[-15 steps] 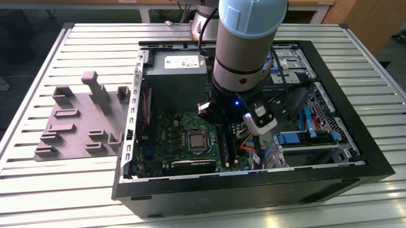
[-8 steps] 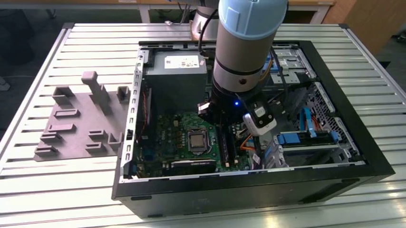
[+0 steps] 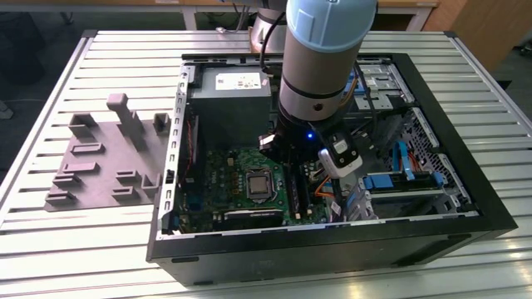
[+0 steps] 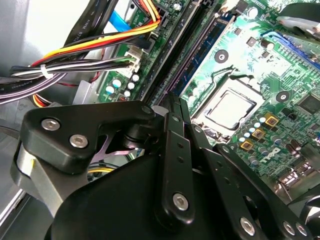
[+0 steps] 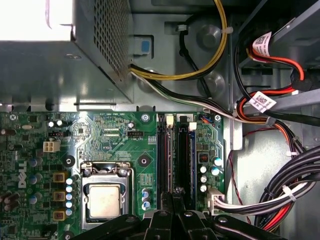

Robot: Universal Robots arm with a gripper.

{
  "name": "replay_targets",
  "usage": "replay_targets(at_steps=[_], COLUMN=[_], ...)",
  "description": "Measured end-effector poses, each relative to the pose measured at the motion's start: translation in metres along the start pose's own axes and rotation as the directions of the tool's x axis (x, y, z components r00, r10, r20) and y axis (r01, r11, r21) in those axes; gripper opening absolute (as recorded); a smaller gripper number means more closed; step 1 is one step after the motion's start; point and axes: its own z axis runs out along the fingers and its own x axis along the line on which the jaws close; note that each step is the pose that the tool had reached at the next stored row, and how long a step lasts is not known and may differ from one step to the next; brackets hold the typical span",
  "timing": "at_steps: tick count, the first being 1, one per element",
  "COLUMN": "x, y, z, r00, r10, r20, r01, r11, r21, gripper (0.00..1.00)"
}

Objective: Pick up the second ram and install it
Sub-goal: 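Insert the second ram into the second slot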

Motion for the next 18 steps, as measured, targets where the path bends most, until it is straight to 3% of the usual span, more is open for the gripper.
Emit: replay_targets(at_steps=[18], x=[0.0000], y=[-0.0001], z=[0.0025], r00=[1.0000], r10=[0.000], r20=[0.0004], r01=[0.000], r11=[1.0000], r21=[-0.0008], gripper=[0.12])
